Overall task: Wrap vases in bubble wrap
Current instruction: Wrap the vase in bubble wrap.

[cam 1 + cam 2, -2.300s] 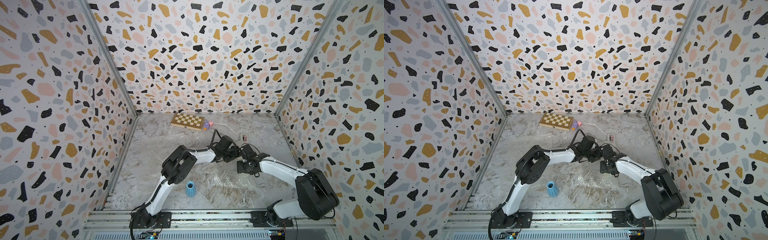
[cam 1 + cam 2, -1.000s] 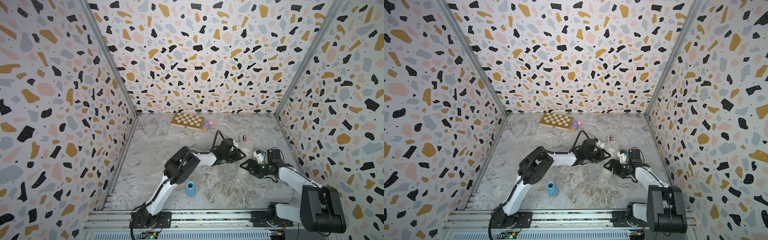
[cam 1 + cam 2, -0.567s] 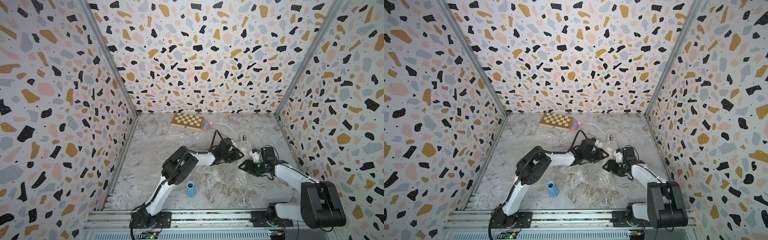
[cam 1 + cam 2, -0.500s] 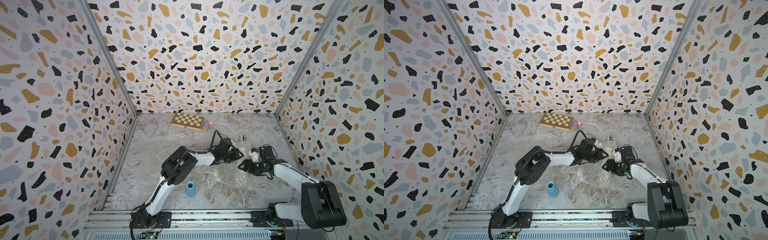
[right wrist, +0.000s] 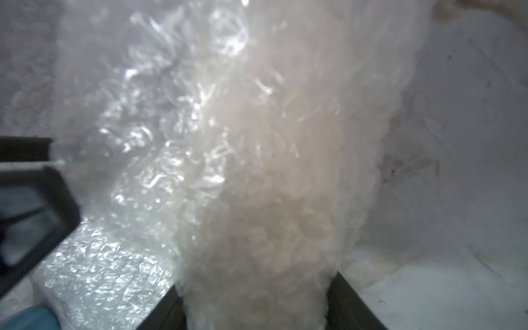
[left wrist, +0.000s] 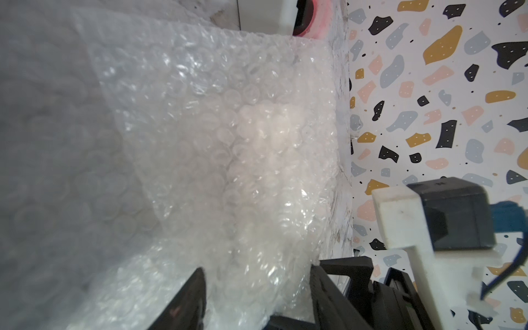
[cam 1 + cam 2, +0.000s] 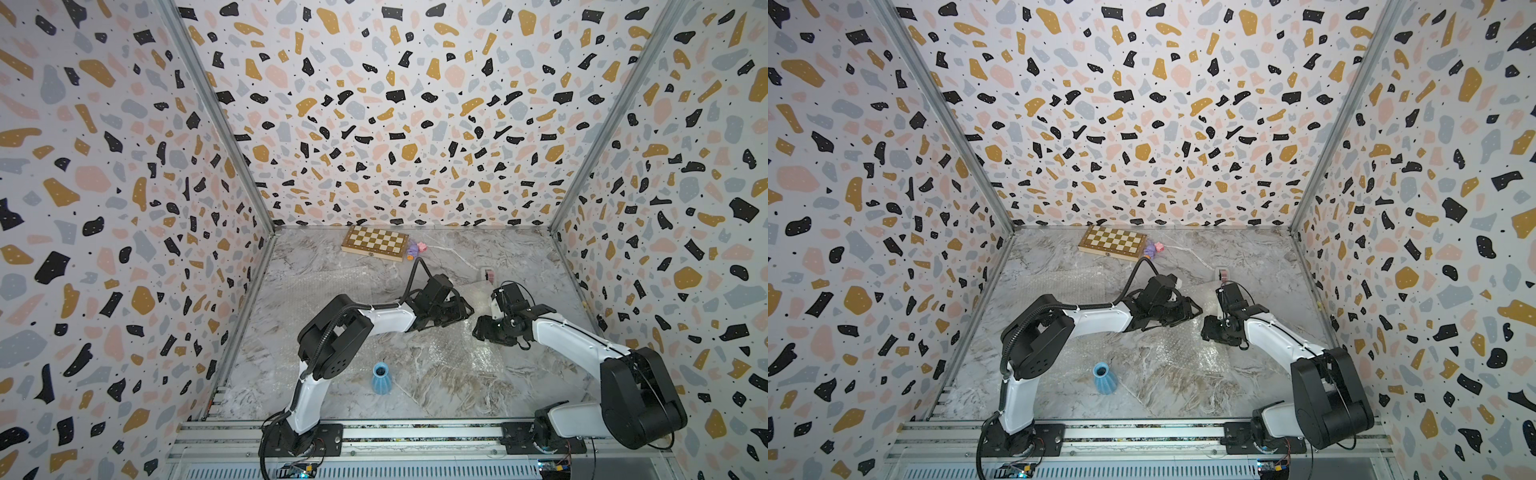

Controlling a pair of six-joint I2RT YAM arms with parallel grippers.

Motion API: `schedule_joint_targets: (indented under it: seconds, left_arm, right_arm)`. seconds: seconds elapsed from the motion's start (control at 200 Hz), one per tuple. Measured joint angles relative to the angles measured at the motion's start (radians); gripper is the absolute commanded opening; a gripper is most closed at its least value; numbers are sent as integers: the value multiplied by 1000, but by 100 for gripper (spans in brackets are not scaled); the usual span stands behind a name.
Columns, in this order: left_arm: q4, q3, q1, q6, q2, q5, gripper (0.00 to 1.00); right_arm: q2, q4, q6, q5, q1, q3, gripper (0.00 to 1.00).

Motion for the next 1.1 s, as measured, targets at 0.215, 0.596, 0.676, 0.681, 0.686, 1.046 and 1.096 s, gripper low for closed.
schedule_joint_targets:
  seconds: [0.215,0.596,0.676,0.681,0.686,1.046,1.096]
  left_arm:
    - [-122,-2,20,54,-47,-51,53]
    - [-14,76,-42,34,60,-11,40]
    - [-3,105,-35,35,105,-3,42]
    - [0,107,-34,35,108,-2,42]
    - [1,108,-34,36,109,1,42]
    - [-23,119,15,74,115,-77,63]
    - [-26,130,20,80,122,-88,63]
  right_arm:
    - [7,-7,13,17,9,10,56]
    - [-6,5,23,-2,8,-3,57]
    - [-10,12,21,-10,7,-9,57]
    - [-11,12,21,-10,7,-9,57]
    - [-11,12,21,-10,7,-10,57]
    - [-42,42,-2,-45,-17,-47,58]
    - [-43,45,-4,-49,-18,-49,57]
